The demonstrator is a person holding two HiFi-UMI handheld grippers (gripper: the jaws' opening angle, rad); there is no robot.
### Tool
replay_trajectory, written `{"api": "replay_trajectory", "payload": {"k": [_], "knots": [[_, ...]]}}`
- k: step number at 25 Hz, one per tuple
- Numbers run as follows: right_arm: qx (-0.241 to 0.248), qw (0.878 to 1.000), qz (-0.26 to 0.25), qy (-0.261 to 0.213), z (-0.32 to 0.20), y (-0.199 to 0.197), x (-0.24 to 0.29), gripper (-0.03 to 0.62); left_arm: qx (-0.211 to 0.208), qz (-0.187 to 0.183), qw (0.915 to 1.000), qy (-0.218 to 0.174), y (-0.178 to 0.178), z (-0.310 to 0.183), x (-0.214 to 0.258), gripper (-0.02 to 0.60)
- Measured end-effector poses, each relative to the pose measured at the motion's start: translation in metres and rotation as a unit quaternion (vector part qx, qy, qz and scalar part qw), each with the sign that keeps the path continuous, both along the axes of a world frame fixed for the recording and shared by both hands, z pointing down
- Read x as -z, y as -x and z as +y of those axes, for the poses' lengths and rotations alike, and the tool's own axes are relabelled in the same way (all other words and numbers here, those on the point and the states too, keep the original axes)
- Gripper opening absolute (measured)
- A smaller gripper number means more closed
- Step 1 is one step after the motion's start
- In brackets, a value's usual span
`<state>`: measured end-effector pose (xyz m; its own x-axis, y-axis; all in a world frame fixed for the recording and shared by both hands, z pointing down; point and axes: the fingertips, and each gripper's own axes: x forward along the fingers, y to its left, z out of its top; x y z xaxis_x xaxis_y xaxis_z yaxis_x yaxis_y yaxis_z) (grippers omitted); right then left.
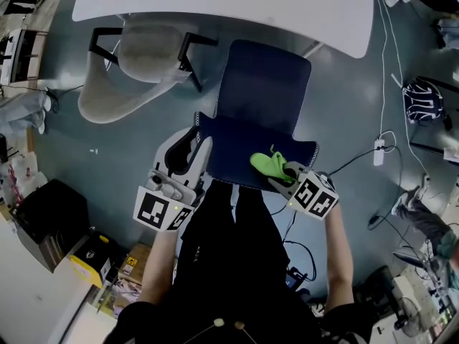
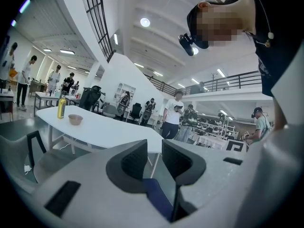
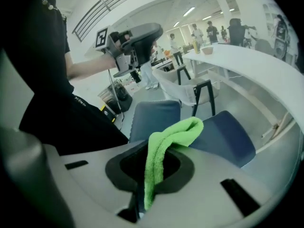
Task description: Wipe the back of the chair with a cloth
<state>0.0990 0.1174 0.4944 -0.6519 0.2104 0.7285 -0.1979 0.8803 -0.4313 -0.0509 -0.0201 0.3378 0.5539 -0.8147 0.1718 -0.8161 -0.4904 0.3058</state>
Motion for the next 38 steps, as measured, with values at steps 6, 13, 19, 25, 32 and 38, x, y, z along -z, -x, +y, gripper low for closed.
{"api": "replay_trajectory", "payload": {"k": [6, 13, 19, 25, 32, 38], "knots": [[-0.103, 0.992, 0.012, -0.079, -0.079, -0.019, -0.012, 0.018, 0.006, -0.003, 1.0000, 0.000, 0.007, -0.001, -0.001, 0.097], [-0.129, 0.983, 0.094, -0.086, -0.130, -0.042, -0.095, 0.018, 0.014, -0.016, 0.9997, 0.009, 0.012, 0.005, -0.005, 0.097], [-0.105, 0.980, 0.164, -0.033, -0.126, -0.057, -0.173, 0.018, 0.030, -0.027, 0.9988, 0.026, 0.023, 0.011, -0.020, 0.097], [-0.067, 0.969, 0.238, -0.022, -0.117, -0.071, -0.231, 0.018, 0.038, -0.035, 0.9977, 0.044, 0.027, 0.018, -0.035, 0.097], [-0.030, 0.959, 0.281, 0.017, -0.110, -0.081, -0.277, 0.018, 0.046, -0.042, 0.9963, 0.060, 0.028, 0.021, -0.052, 0.097], [0.004, 0.937, 0.321, 0.138, -0.069, -0.098, -0.303, 0.018, 0.048, -0.046, 0.9953, 0.070, 0.021, 0.025, -0.065, 0.097]]}}
